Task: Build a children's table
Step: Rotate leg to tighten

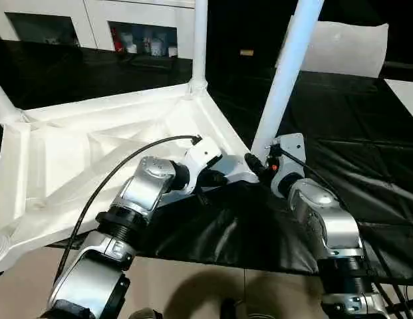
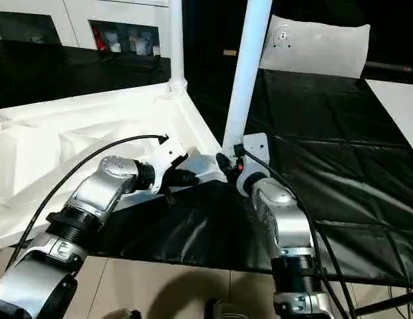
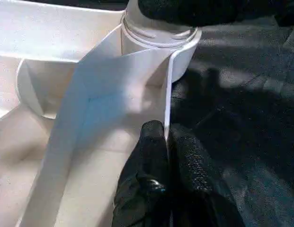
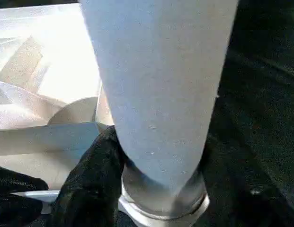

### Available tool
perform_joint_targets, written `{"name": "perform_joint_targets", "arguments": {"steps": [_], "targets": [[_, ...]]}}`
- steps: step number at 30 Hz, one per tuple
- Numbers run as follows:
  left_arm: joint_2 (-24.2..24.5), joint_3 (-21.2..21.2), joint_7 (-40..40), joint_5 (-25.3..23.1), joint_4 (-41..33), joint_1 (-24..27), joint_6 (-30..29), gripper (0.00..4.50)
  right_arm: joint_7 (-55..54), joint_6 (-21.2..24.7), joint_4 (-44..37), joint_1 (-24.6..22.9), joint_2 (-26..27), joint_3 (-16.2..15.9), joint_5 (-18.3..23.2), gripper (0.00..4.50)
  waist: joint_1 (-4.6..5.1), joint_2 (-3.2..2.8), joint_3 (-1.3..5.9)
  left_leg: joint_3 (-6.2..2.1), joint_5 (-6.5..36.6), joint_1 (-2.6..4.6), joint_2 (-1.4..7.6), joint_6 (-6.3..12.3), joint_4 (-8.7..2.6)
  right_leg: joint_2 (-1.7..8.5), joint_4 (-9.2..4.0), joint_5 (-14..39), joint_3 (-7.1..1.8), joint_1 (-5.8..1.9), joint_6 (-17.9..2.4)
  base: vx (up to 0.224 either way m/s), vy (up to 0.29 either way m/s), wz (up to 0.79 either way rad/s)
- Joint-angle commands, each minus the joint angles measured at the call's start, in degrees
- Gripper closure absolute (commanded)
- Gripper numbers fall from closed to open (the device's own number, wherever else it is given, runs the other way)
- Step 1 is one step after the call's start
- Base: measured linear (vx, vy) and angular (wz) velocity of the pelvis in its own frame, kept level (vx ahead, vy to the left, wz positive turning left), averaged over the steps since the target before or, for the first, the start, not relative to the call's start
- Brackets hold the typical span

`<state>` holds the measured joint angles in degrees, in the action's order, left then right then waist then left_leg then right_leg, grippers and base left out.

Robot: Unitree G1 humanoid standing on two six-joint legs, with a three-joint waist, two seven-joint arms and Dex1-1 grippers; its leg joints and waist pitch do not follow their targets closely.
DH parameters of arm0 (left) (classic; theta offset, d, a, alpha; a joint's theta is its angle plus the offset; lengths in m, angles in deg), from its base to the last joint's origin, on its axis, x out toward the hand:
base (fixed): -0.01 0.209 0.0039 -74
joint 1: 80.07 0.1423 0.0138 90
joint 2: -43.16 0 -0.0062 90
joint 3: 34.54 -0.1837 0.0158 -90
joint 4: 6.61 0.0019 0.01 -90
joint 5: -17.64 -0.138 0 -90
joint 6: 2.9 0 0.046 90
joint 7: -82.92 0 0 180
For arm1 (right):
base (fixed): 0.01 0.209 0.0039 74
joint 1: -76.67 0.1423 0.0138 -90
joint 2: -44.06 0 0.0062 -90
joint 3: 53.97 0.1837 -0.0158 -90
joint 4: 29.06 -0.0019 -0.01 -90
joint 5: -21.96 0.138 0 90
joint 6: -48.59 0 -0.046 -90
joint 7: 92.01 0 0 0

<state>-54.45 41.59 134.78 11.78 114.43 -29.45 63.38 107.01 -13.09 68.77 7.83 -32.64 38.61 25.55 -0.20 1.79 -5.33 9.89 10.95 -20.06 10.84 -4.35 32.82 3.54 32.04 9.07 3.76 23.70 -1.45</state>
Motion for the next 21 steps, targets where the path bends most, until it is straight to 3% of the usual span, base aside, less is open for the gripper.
{"name": "perform_joint_targets", "arguments": {"steps": [1,3,5,6,8,11,13,16,21], "targets": [[-3.3,-2.3,-2.1,0.7,-1.1,0.2,0.3,4.50,6.4,0.3,-2.1,-0.9,4.0,-6.7,4.2,1.65,-0.27,-0.07,2.74,-0.76,14.2,0.03,1.95,3.06,-4.54,4.41,-4.47,23.8,-2.71,-2.41,-7.6,0.000,0.000,0.00],[-2.5,-2.4,-1.0,0.9,-1.8,0.9,1.2,4.50,7.3,-0.8,-2.9,-1.4,2.5,-6.5,4.0,1.51,-0.40,-0.31,2.81,-0.58,13.3,0.13,2.03,3.27,-4.49,4.38,-4.25,21.2,-2.83,-2.46,-8.7,0.000,0.000,0.00],[-1.3,-2.7,0.2,0.9,-2.5,1.5,1.4,4.50,9.3,-2.0,-3.7,-2.1,0.5,-6.4,4.2,1.23,-0.43,-0.18,2.89,-0.55,12.7,-0.03,2.04,3.66,-4.41,4.38,-3.99,20.1,-2.80,-2.73,-9.4,0.000,0.000,0.00],[0.2,-3.4,2.3,0.7,-2.6,2.0,3.8,4.50,11.9,-2.9,-4.5,-2.8,-1.5,-5.8,5.2,1.23,-0.61,-0.51,2.97,-0.52,12.2,-0.03,1.99,4.05,-4.30,4.41,-3.93,19.6,-2.84,-2.83,-9.6,0.000,0.000,0.00],[2.0,-3.8,3.9,0.3,-2.5,2.3,4.3,4.50,15.1,-3.5,-5.1,-3.5,-4.1,-5.2,6.1,1.15,-0.65,-0.24,3.12,-0.40,10.2,-0.32,1.95,4.86,-4.17,4.36,-3.62,16.9,-2.88,-3.07,-10.1,0.000,0.000,0.00],[3.8,-4.3,5.9,0.0,-2.7,2.7,4.4,4.50,18.2,-4.6,-5.1,-4.1,-7.1,-5.1,6.1,0.82,-0.82,-0.39,3.33,-0.28,7.1,-0.58,1.88,5.77,-3.91,4.37,-3.14,13.5,-2.84,-3.45,-11.2,0.000,0.000,0.00],[5.9,-5.1,8.5,-0.5,-3.2,3.2,4.6,4.50,22.3,-6.5,-4.4,-4.5,-10.6,-4.9,6.2,0.68,-0.95,-0.22,3.46,-0.17,4.3,-0.55,1.92,6.82,-3.68,4.20,-2.54,8.1,-2.82,-3.62,-13.0,0.026,-0.011,0.00],[8.6,-6.6,13.3,-0.5,-3.5,3.7,7.9,4.50,27.3,-8.4,-3.5,-4.2,-13.8,-4.6,6.8,0.68,-0.97,-0.20,3.33,-0.14,5.0,-0.55,1.96,7.50,-3.65,4.22,-2.56,8.3,-2.78,-3.71,-13.4,0.000,0.000,0.00],[12.8,-9.2,20.8,-0.3,-3.2,3.5,12.9,4.50,36.8,-11.4,-2.0,-4.1,-18.6,-5.4,9.0,0.68,-1.18,-0.14,3.01,-0.20,8.6,-0.15,2.17,6.39,-3.87,4.29,-3.15,16.0,-2.76,-3.30,-11.9,0.000,0.000,0.00]]}}
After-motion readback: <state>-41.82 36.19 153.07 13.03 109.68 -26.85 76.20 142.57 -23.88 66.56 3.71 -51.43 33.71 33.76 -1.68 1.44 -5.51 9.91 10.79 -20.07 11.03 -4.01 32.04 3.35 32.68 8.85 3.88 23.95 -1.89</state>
